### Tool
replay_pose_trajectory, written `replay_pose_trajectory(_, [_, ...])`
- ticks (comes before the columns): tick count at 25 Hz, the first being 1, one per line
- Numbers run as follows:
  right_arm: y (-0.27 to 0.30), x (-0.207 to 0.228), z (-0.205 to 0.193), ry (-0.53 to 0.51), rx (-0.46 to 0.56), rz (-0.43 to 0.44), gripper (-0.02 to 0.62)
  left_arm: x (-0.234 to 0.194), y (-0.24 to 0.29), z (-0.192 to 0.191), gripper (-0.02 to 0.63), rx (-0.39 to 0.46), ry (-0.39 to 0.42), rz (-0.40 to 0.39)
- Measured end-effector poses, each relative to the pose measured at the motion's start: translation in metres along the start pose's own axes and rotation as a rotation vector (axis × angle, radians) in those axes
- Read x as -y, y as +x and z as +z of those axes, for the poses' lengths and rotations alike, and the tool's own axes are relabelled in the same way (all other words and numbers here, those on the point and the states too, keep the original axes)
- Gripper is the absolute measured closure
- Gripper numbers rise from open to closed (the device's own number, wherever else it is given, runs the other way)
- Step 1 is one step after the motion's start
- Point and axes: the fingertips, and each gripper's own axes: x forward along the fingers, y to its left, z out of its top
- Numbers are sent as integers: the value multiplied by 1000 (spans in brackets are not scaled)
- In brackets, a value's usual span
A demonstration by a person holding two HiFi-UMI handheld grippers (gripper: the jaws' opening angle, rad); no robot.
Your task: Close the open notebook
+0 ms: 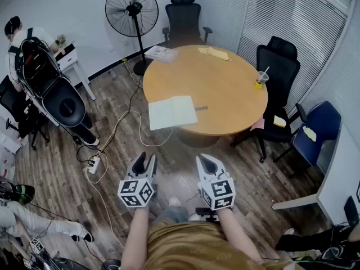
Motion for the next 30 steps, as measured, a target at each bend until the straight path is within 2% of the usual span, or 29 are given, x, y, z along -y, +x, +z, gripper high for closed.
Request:
replay_pose_trajectory(11, [-9,0,-12,-3,-14,-2,583,6,-10,-18,434,-4,-32,5])
replay_pose_trajectory(19, [-5,-9,-19,-1,-41,47,583,4,-22,-19,434,-11,-19,32])
replay_pose_trajectory(24, [22,-4,-14,4,-31,66,583,-17,-11,-7,439,15,-38,73])
replay_pose_trajectory(30, [78,14,-28,13,-87,48,583,-53,37,-15,439,-38,-55,90])
